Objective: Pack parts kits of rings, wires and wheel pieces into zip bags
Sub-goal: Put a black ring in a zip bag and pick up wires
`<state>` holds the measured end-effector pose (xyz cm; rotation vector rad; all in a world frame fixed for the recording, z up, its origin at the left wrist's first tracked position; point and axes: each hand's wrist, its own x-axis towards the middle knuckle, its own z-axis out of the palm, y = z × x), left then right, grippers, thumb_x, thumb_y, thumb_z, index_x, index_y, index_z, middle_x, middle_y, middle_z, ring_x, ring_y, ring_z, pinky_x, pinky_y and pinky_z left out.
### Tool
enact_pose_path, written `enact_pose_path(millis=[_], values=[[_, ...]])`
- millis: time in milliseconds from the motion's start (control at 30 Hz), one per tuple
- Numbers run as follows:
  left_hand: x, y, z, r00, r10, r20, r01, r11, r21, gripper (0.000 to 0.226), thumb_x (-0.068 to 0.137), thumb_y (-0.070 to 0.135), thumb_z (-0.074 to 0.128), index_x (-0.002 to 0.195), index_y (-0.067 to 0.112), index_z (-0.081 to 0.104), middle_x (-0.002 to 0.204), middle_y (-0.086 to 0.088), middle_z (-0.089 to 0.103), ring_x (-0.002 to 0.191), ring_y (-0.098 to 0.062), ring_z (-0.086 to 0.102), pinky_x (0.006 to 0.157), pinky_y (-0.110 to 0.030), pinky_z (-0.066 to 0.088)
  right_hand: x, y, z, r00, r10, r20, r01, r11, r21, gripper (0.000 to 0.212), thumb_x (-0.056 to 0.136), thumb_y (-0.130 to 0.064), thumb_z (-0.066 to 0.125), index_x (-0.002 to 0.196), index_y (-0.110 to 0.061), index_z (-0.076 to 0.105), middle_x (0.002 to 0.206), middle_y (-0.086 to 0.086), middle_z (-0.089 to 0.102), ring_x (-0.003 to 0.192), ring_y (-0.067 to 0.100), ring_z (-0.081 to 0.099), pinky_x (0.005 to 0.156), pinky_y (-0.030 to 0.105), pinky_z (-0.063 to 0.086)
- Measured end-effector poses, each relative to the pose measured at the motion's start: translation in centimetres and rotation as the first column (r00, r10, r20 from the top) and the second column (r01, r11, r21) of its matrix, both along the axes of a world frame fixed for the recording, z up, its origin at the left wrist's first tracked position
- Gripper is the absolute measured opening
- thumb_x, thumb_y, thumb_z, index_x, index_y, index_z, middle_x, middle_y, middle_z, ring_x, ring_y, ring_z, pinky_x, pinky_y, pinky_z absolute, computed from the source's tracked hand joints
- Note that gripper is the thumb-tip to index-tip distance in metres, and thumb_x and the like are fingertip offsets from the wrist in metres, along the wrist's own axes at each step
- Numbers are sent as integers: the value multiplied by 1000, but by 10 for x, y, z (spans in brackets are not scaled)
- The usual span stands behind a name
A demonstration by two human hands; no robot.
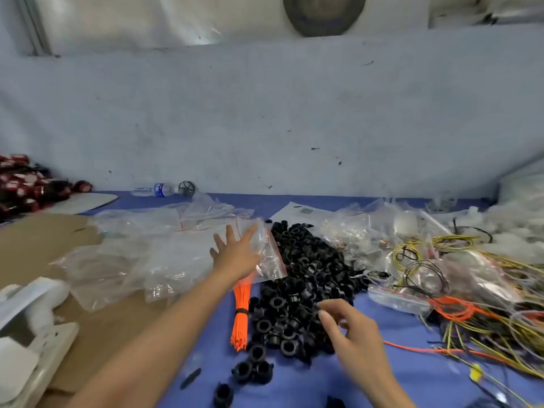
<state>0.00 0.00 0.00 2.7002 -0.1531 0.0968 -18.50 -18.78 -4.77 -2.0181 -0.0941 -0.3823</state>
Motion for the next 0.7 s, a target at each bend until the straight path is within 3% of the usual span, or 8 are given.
enact_pose_path(millis=[100,200,300,433,500,533,633,700], values=[[16,6,-10,998,47,-49,-42,995,94,69,94,38,52,150,47,13,162,-13,-4,145,-47,2,114,-60,15,8,-2,-10,974,-193,116,202,977,-71,26,89,-11,63,87,-37,61,86,-20,64,83,7,61,69,7,40],[25,12,-19,999,31,24,-33,994,104,50,95,30,49,144,27,41,153,-18,31,138,-39,32,111,-48,29,7,-6,-20,966,-177,189,206,968,-146,36,85,-7,67,86,-43,59,80,-25,59,69,-2,53,63,2,37],[21,10,-15,992,65,106,-55,994,-93,31,91,17,50,113,1,64,119,-21,63,113,-38,56,91,-39,45,7,-9,-25,967,-189,170,213,967,-138,39,86,-7,65,86,-46,58,78,-22,59,73,1,56,63,4,38],[2,10,7,961,172,217,-80,922,-379,41,97,26,49,130,4,58,136,-15,57,127,-31,51,109,-38,37,6,-11,-29,967,-214,140,225,972,-69,34,88,-8,63,87,-42,61,85,-14,65,80,7,63,67,18,47],[-12,9,29,855,226,468,47,863,-503,39,99,24,49,132,5,57,137,-10,56,129,-21,50,115,-46,29,5,-13,-29,951,-264,162,263,964,28,29,88,-6,62,87,-35,66,83,-10,68,75,4,63,64,17,47],[-22,5,39,746,234,624,160,846,-509,36,98,22,51,129,4,60,134,-8,58,126,-15,52,116,-49,28,4,-14,-26,945,-286,159,272,957,104,25,89,-6,61,86,-30,68,79,-9,70,73,1,63,62,14,46],[-62,-20,44,471,72,879,471,822,-320,28,94,17,59,119,6,67,123,6,61,109,3,58,116,-47,28,3,-16,-17,959,-274,73,223,887,404,21,94,-11,54,82,-17,70,72,-2,72,70,9,67,63,16,50],[-91,-43,18,434,-132,891,579,799,-163,25,92,16,62,115,10,69,116,8,65,98,6,61,118,-41,26,4,-19,-13,970,-242,3,194,787,586,23,96,-11,49,83,-8,68,68,6,69,64,19,66,61,25,55]])
